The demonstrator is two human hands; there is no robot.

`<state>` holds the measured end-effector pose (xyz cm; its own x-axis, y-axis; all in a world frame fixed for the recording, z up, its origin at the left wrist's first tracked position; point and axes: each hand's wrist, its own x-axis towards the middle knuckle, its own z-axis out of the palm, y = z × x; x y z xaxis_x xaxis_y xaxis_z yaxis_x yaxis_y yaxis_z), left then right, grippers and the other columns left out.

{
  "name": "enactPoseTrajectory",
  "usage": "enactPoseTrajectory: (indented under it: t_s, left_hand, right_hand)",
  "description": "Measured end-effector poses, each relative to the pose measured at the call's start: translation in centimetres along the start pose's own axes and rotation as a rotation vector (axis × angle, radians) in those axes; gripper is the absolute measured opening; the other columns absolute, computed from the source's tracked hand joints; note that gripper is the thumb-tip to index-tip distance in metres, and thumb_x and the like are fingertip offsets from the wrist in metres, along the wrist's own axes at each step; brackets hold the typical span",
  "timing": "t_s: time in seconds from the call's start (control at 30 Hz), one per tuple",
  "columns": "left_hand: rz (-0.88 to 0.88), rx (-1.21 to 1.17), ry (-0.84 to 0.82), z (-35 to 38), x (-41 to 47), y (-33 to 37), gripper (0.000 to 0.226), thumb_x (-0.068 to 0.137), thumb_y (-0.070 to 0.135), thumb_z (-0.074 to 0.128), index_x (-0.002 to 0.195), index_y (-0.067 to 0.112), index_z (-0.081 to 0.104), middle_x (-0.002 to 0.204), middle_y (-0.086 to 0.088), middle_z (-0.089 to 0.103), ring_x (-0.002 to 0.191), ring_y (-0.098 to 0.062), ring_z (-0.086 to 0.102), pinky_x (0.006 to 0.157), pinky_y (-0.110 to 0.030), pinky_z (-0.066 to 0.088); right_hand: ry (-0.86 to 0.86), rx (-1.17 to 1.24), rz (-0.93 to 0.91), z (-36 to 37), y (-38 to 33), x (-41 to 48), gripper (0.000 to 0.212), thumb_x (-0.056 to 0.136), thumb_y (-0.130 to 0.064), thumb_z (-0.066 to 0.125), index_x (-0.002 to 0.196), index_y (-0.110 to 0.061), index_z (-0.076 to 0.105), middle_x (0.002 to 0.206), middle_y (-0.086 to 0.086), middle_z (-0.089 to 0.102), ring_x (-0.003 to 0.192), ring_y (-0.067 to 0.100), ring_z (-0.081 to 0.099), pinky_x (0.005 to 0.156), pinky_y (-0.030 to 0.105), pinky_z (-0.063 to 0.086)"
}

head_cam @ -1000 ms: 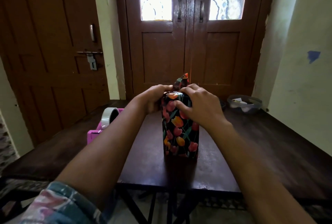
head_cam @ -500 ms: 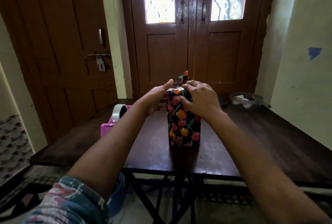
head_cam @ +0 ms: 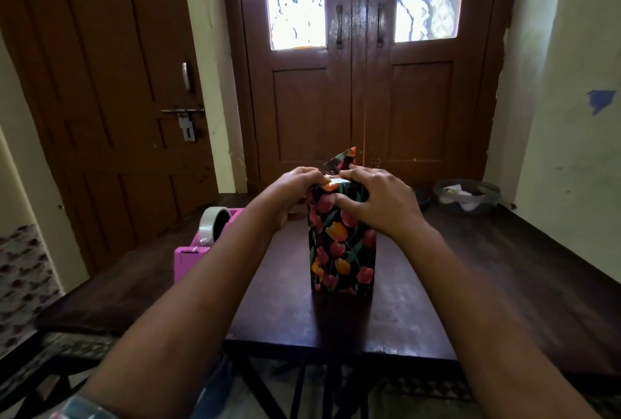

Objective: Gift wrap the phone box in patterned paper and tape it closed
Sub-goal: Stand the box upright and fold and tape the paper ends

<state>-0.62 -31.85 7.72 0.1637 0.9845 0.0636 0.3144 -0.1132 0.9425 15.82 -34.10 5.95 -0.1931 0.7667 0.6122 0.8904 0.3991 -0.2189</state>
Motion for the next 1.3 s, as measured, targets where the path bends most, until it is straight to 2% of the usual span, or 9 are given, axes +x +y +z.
enactPoseTrajectory:
  t_s: [0.1, 0.2, 0.4, 0.53, 0.67, 0.8, 0.97, 1.2, 1.3]
  left_hand:
    - [0.003, 0.014, 0.009, -0.5, -0.1, -0.6, 0.054, 0.087, 0.046, 0.058, 0.135, 0.026, 0.042, 0.129, -0.006, 0.052, 0.11, -0.02, 0.055, 0.086, -0.035, 0.051]
    - [0.122, 0.03, 0.096, -0.7, -0.3, -1.2, 0.075, 0.081, 0.049, 0.062, 0.143, 0.024, 0.028, 0.139, -0.008, 0.042, 0.122, -0.027, 0.048, 0.098, -0.043, 0.046]
    - [0.155, 0.02, 0.126, -0.8, -1.9, -1.0, 0.047, 0.085, 0.039, 0.063, 0.123, 0.014, 0.054, 0.117, -0.009, 0.061, 0.099, -0.017, 0.061, 0.076, -0.026, 0.052]
    - [0.117, 0.003, 0.136, -0.2, -1.9, -0.9, 0.042, 0.083, 0.038, 0.066, 0.119, 0.019, 0.056, 0.111, -0.007, 0.062, 0.099, -0.019, 0.063, 0.089, -0.037, 0.053]
    - [0.088, 0.008, 0.187, 0.2, -1.8, -0.6, 0.034, 0.086, 0.033, 0.063, 0.116, 0.021, 0.055, 0.106, -0.005, 0.062, 0.094, -0.017, 0.062, 0.076, -0.029, 0.053]
    - [0.052, 0.03, 0.173, -0.7, -2.5, -0.4, 0.034, 0.089, 0.042, 0.057, 0.114, 0.019, 0.058, 0.102, -0.005, 0.065, 0.092, -0.017, 0.063, 0.078, -0.031, 0.052]
    - [-0.072, 0.085, 0.315, -6.5, -4.1, -1.3, 0.025, 0.096, 0.031, 0.05, 0.102, 0.01, 0.061, 0.094, -0.011, 0.064, 0.077, -0.019, 0.059, 0.062, -0.025, 0.047]
    - [-0.445, 0.647, 0.433, -13.4, -6.8, -7.7, 0.027, 0.088, 0.018, 0.059, 0.105, -0.003, 0.066, 0.101, -0.018, 0.064, 0.09, -0.029, 0.059, 0.066, -0.029, 0.042]
    - [-0.471, 0.51, 0.459, -12.9, -6.5, -9.0, 0.028, 0.092, 0.019, 0.054, 0.105, -0.004, 0.062, 0.097, -0.016, 0.062, 0.084, -0.026, 0.06, 0.063, -0.031, 0.049]
  right_hand:
    - [-0.007, 0.015, 0.019, -0.2, -0.3, 0.0, 0.056, 0.084, -0.054, 0.055, 0.133, -0.028, 0.049, 0.141, -0.005, 0.046, 0.13, 0.013, 0.041, 0.096, 0.031, 0.039]
    - [0.012, 0.014, 0.014, 0.0, -0.9, -0.4, 0.056, 0.085, -0.053, 0.055, 0.134, -0.027, 0.049, 0.142, -0.004, 0.045, 0.131, 0.012, 0.039, 0.099, 0.03, 0.036]
    - [0.062, 0.063, 0.015, 0.3, -0.9, -1.2, 0.056, 0.084, -0.051, 0.056, 0.133, -0.024, 0.049, 0.142, -0.001, 0.046, 0.132, 0.015, 0.038, 0.103, 0.03, 0.033]
    - [0.068, 0.067, 0.015, 0.3, -0.8, -1.2, 0.057, 0.084, -0.051, 0.056, 0.133, -0.024, 0.049, 0.141, -0.001, 0.046, 0.132, 0.014, 0.038, 0.104, 0.029, 0.032]
    - [0.074, 0.072, 0.018, 0.3, -0.9, -1.1, 0.056, 0.084, -0.05, 0.057, 0.133, -0.023, 0.049, 0.139, -0.002, 0.048, 0.13, 0.013, 0.04, 0.102, 0.03, 0.034]
    - [0.082, 0.082, 0.033, 0.4, -1.1, -0.9, 0.055, 0.083, -0.05, 0.059, 0.13, -0.023, 0.052, 0.134, -0.002, 0.053, 0.125, 0.014, 0.045, 0.097, 0.03, 0.037]
    - [0.066, 0.09, 0.031, 0.5, -1.5, -1.1, 0.056, 0.083, -0.049, 0.06, 0.132, -0.023, 0.049, 0.138, -0.002, 0.048, 0.13, 0.014, 0.039, 0.097, 0.032, 0.037]
    - [0.073, 0.101, 0.055, 0.1, -2.0, -1.4, 0.056, 0.082, -0.048, 0.061, 0.131, -0.023, 0.051, 0.139, 0.0, 0.048, 0.13, 0.016, 0.039, 0.096, 0.036, 0.038]
    - [0.068, 0.1, 0.064, 0.0, -2.2, -1.6, 0.056, 0.082, -0.048, 0.061, 0.132, -0.024, 0.051, 0.139, 0.0, 0.048, 0.13, 0.016, 0.038, 0.096, 0.036, 0.038]
